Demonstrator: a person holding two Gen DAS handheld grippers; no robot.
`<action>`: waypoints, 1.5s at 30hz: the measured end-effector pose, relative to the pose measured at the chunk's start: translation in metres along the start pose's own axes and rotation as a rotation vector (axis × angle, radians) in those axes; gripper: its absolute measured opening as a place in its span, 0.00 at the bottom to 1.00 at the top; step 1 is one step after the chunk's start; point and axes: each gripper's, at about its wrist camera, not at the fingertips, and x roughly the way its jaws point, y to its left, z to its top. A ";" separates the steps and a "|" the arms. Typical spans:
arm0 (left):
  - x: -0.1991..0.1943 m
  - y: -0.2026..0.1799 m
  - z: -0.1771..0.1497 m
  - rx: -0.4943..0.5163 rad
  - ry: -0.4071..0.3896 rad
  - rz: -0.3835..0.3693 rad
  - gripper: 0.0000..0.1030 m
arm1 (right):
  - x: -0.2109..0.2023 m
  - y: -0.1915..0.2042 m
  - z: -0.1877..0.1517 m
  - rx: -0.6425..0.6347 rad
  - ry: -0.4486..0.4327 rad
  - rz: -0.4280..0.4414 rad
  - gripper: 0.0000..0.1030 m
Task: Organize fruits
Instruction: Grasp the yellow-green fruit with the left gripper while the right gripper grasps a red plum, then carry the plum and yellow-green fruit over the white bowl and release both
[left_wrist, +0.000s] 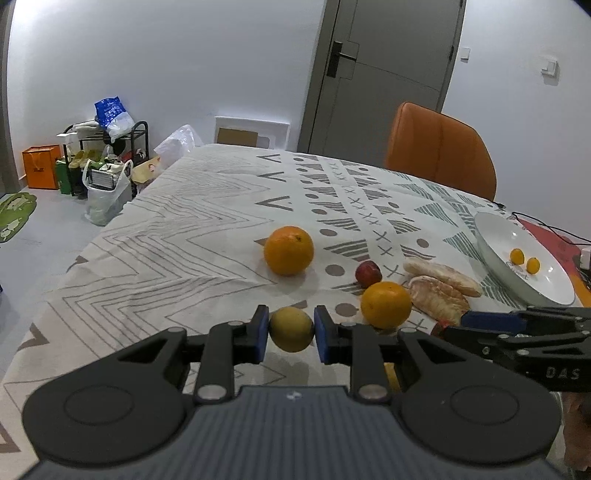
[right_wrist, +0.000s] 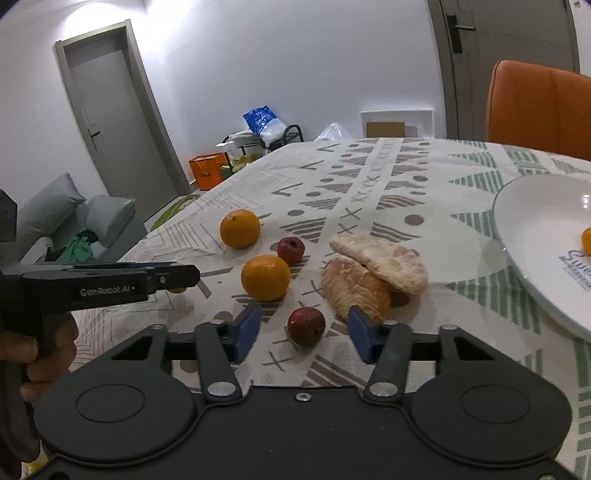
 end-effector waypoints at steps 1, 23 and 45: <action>-0.001 0.000 0.001 0.001 -0.003 0.002 0.24 | 0.001 0.000 0.000 -0.002 0.002 -0.002 0.44; -0.010 -0.016 0.011 0.021 -0.045 -0.031 0.24 | -0.026 -0.010 0.003 0.009 -0.045 -0.030 0.21; -0.008 -0.069 0.020 0.088 -0.084 -0.131 0.24 | -0.074 -0.046 -0.003 0.067 -0.128 -0.128 0.21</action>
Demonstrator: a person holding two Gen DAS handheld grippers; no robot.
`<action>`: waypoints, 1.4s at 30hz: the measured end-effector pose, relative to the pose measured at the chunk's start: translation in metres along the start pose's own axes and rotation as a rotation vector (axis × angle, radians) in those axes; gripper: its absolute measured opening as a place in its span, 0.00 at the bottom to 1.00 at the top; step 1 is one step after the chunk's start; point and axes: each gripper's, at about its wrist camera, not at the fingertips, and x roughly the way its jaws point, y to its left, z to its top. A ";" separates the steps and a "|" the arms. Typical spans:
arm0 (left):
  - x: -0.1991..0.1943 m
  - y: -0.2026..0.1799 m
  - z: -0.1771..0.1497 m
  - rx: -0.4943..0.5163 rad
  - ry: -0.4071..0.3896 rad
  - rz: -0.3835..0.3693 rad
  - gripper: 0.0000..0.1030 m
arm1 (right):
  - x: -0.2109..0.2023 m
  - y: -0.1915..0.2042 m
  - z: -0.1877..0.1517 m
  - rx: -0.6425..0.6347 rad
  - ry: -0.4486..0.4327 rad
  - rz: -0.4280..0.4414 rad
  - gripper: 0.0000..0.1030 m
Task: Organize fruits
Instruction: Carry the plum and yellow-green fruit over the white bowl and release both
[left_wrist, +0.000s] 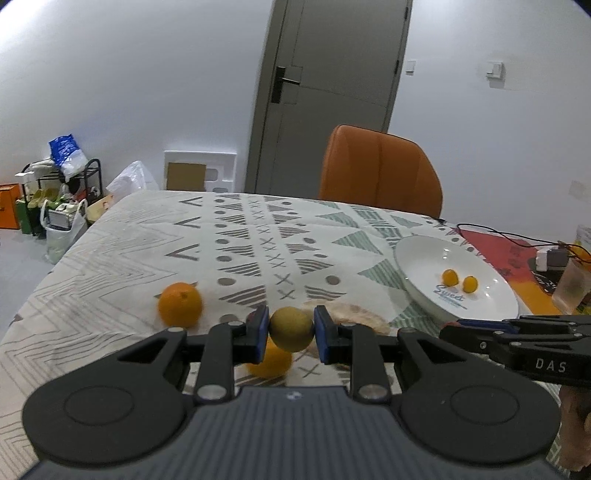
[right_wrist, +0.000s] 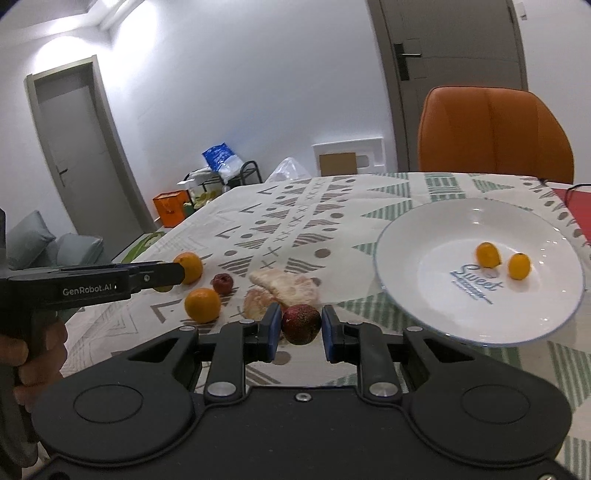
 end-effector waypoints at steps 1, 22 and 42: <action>0.001 -0.002 0.001 0.002 0.000 -0.005 0.24 | -0.002 -0.002 0.000 0.003 -0.003 -0.004 0.21; 0.020 -0.045 0.010 0.067 0.001 -0.074 0.24 | -0.019 -0.049 -0.001 0.079 -0.061 -0.090 0.21; 0.056 -0.087 0.019 0.117 0.040 -0.151 0.24 | -0.021 -0.091 -0.005 0.168 -0.097 -0.182 0.27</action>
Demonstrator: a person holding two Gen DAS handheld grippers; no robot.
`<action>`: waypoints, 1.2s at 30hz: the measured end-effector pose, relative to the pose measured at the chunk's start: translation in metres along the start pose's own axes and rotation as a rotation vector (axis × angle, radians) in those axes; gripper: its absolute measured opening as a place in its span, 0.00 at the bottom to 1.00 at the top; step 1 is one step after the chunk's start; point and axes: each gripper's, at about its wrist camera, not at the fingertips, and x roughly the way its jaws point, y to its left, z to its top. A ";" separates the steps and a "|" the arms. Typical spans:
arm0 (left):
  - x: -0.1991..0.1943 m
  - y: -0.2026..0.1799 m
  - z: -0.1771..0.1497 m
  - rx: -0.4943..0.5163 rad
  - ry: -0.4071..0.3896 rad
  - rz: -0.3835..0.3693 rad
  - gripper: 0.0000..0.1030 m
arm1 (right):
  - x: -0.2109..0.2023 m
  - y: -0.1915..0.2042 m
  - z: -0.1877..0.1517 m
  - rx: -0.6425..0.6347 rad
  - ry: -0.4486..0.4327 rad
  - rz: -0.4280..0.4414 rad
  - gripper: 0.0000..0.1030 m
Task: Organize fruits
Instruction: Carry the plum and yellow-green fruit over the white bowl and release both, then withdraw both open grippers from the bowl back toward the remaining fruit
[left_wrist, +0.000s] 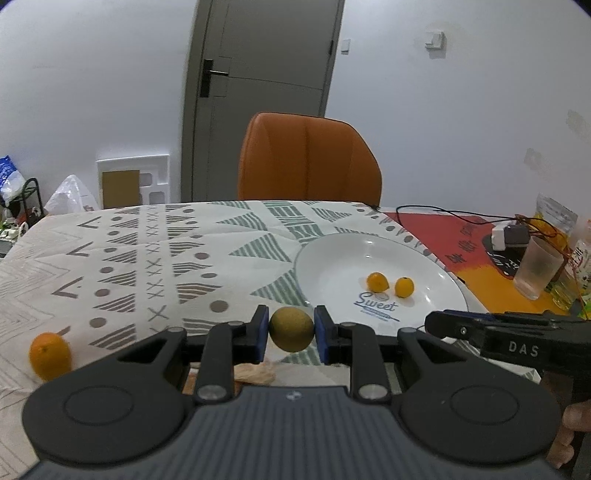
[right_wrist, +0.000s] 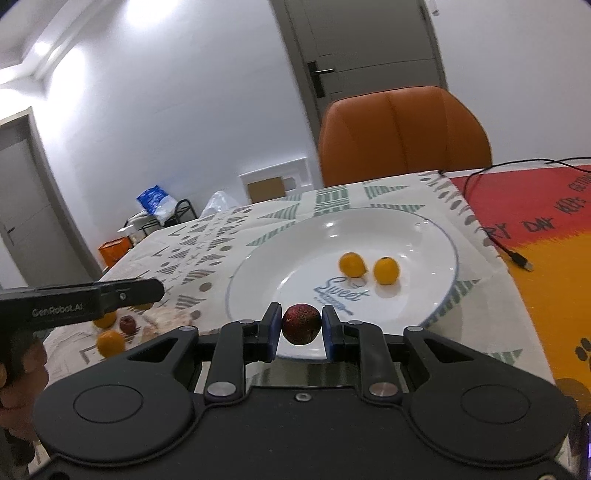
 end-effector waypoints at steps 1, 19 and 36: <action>0.002 -0.002 0.000 0.003 0.002 -0.004 0.24 | -0.001 -0.002 0.000 0.004 -0.010 -0.018 0.29; 0.027 -0.033 0.006 0.062 0.030 -0.064 0.24 | -0.018 -0.021 -0.007 0.052 -0.033 -0.046 0.34; 0.036 -0.049 0.020 0.121 0.033 -0.042 0.35 | -0.024 -0.025 -0.010 0.062 -0.038 -0.043 0.35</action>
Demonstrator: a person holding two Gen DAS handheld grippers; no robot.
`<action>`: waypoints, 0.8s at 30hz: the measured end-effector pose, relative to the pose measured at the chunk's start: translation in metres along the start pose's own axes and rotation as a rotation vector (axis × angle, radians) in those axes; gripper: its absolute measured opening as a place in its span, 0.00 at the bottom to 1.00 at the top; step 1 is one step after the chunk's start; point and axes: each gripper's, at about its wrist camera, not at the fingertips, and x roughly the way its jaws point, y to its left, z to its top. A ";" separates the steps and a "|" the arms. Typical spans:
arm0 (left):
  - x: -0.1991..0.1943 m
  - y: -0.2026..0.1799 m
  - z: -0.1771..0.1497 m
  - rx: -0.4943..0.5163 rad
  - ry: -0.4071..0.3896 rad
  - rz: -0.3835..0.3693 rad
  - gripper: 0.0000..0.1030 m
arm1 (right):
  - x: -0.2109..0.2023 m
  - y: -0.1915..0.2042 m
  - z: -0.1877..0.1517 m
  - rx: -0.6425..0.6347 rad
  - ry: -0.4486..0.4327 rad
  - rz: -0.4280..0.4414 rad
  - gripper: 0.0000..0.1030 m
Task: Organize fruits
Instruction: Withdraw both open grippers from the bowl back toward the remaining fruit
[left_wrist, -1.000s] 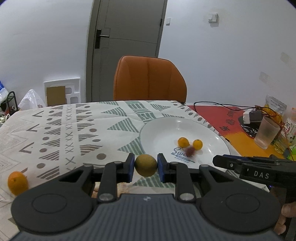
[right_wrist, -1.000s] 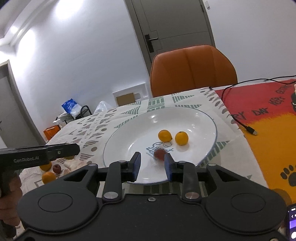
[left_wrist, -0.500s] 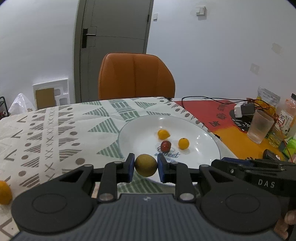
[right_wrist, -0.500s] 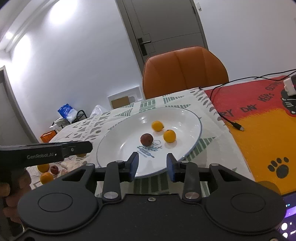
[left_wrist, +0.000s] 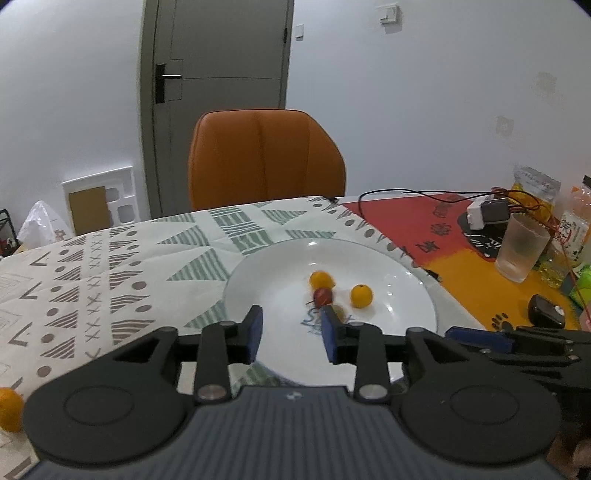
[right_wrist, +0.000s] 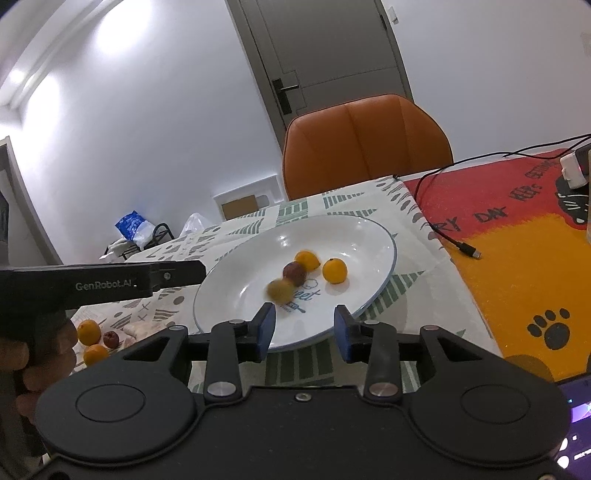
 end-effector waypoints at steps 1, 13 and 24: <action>-0.002 0.002 -0.001 0.001 -0.003 0.011 0.38 | 0.000 0.001 0.000 -0.002 0.000 0.001 0.35; -0.033 0.034 -0.016 -0.049 -0.030 0.100 0.67 | -0.007 0.016 -0.002 -0.023 -0.008 0.004 0.47; -0.072 0.062 -0.026 -0.130 -0.075 0.166 0.84 | -0.025 0.036 -0.001 -0.064 -0.044 -0.003 0.69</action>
